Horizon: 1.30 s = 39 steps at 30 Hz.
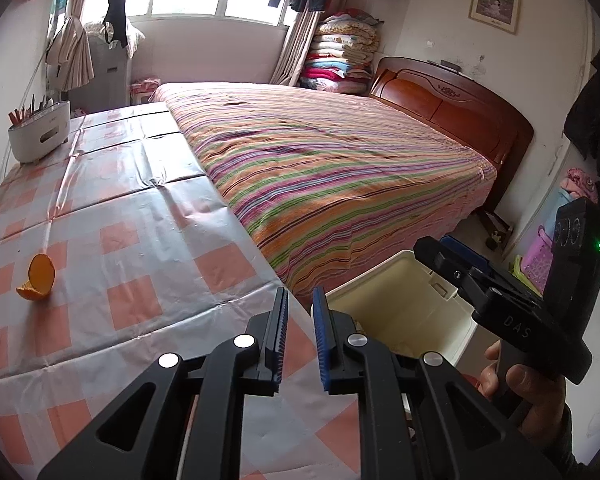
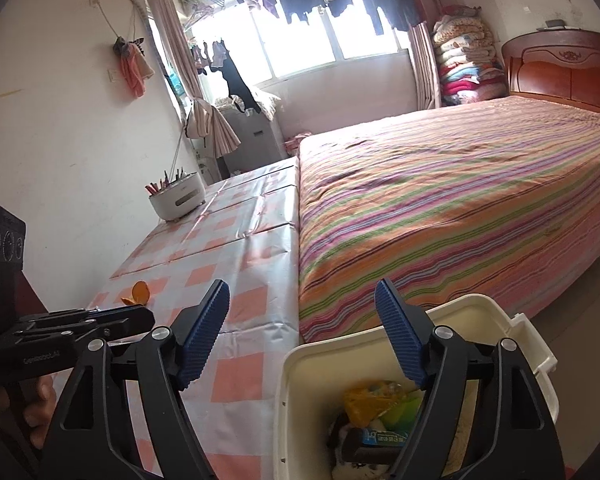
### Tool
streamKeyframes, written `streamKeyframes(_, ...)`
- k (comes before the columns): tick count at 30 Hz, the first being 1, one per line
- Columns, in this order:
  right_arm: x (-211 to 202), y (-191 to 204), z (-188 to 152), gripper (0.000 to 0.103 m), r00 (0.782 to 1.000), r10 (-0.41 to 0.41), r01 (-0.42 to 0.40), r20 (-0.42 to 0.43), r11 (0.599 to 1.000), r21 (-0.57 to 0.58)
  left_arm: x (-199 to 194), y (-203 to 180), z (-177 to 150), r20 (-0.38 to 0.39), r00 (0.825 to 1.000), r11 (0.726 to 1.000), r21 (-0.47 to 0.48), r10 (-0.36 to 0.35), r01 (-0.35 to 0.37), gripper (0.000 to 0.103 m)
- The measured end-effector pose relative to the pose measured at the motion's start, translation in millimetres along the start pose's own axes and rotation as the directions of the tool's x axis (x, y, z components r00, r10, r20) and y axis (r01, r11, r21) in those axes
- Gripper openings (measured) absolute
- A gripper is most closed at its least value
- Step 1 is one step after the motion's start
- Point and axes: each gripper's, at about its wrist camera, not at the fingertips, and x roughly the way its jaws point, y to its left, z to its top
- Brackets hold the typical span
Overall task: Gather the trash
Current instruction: 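Move both tools back toward the table, then grasp the silver blister pack with the left tool and lift it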
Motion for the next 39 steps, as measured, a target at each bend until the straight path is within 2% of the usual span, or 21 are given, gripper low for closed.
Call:
streamKeyframes(3, 7.6, 18.6, -0.7, 0.076, 1.0, 0.029, -0.029, -0.005, 0.999, -0.02, -2.1, 10.0, -0.4, -0.008, 1.0, 1.0, -0.011, 0.018, -0.018, 0.015)
streamKeyframes(4, 10.1, 22.9, -1.4, 0.076, 0.999, 0.04, -0.04, -0.011, 0.999, -0.024, -3.3, 13.5, -0.7, -0.012, 1.0, 1.0, -0.011, 0.028, -0.028, 0.018)
streamKeyframes(5, 12.8, 27.7, -1.3, 0.076, 0.999, 0.048, -0.049, -0.015, 0.998, -0.027, -5.9, 18.2, -0.8, -0.012, 0.999, 0.999, -0.01, 0.042, -0.042, 0.029)
streamKeyframes(6, 15.9, 32.6, -1.5, 0.076, 0.998, 0.059, -0.06, -0.021, 0.998, -0.027, -9.0, 23.5, -0.8, -0.006, 0.998, 0.998, -0.013, 0.061, -0.061, 0.052)
streamKeyframes(8, 21.1, 43.5, -2.1, 0.076, 0.995, 0.092, -0.093, -0.032, 0.995, -0.028, -21.2, 37.7, -0.8, 0.039, 0.992, 0.992, -0.03, 0.123, -0.122, 0.073)
streamKeyframes(10, 26.7, 56.9, -3.9, 0.076, 0.992, 0.118, -0.12, -0.043, 0.992, -0.04, -34.5, 53.4, -0.7, 0.088, 0.979, 0.982, -0.044, 0.185, -0.182, 0.074)
streamKeyframes(14, 37.7, 82.2, -8.6, 0.077, 0.984, 0.161, -0.165, -0.069, 0.984, -0.06, -55.8, 93.5, -1.3, 0.097, 0.951, 0.956, -0.055, 0.293, -0.289, 0.075)
streamKeyframes(18, 50.2, 102.6, -14.4, 0.077, 0.973, 0.206, -0.212, -0.104, 0.975, -0.06, -73.3, 141.6, -11.9, 0.076, 0.912, 0.915, -0.043, 0.403, -0.401, 0.075)
streamKeyframes(20, 54.6, 109.9, -15.8, 0.077, 0.97, 0.214, -0.223, -0.114, 0.972, -0.069, -80.1, 166.5, -21.1, 0.057, 0.887, 0.889, -0.021, 0.459, -0.458, 0.075)
streamKeyframes(23, 60.8, 120.1, -17.8, 0.077, 0.964, 0.231, -0.243, -0.133, 0.967, -0.08, -85.3, 196.8, -32.9, 0.01, 0.872, 0.87, 0.059, 0.49, -0.49, 0.075)
streamKeyframes(26, 65.8, 132.3, -20.2, 0.077, 0.956, 0.252, -0.267, -0.149, 0.96, -0.087, -92.6, 219.7, -43.9, 0.005, 0.855, 0.849, 0.117, 0.518, -0.515, 0.075)
streamKeyframes(30, 72.6, 149.7, -23.9, 0.077, 0.946, 0.276, -0.295, -0.171, 0.95, -0.103, -99.7, 252.0, -48.5, -0.025, 0.863, 0.86, 0.111, 0.504, -0.499, 0.075)
streamKeyframes(35, 77.6, 160.6, -26.9, 0.077, 0.934, 0.304, -0.327, -0.19, 0.939, -0.108, -84.1, 281.4, -53.8, -0.149, 0.896, 0.907, 0.124, 0.419, -0.403, 0.075)
streamKeyframes(39, 79.5, 166.4, -28.1, 0.077, 0.924, 0.324, -0.35, -0.202, 0.931, -0.107, -69.3, 299.5, -51.5, -0.203, 0.905, 0.928, 0.106, 0.373, -0.358, 0.075)
